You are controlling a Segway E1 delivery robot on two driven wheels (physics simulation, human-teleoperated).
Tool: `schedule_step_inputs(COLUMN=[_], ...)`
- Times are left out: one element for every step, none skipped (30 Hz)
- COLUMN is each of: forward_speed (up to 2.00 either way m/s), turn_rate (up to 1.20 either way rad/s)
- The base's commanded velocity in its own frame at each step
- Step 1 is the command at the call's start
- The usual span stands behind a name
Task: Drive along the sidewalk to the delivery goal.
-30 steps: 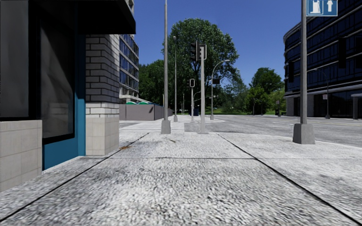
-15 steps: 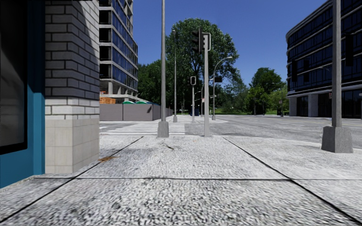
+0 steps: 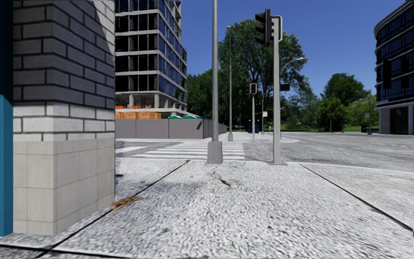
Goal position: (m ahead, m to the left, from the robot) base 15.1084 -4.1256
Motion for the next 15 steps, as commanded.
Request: schedule_step_inputs(forward_speed=[2.0, 2.0, 2.0, 2.0, 2.0, 2.0, 2.0, 2.0, 2.0, 2.0, 2.0, 2.0, 2.0, 2.0, 2.0], turn_rate=[0.4, 0.42, 0.43, 0.43, 0.32, 0.23, 0.14, 0.0, 0.0, 0.0, 0.0, 0.0, 0.0, 0.0, 0.0])
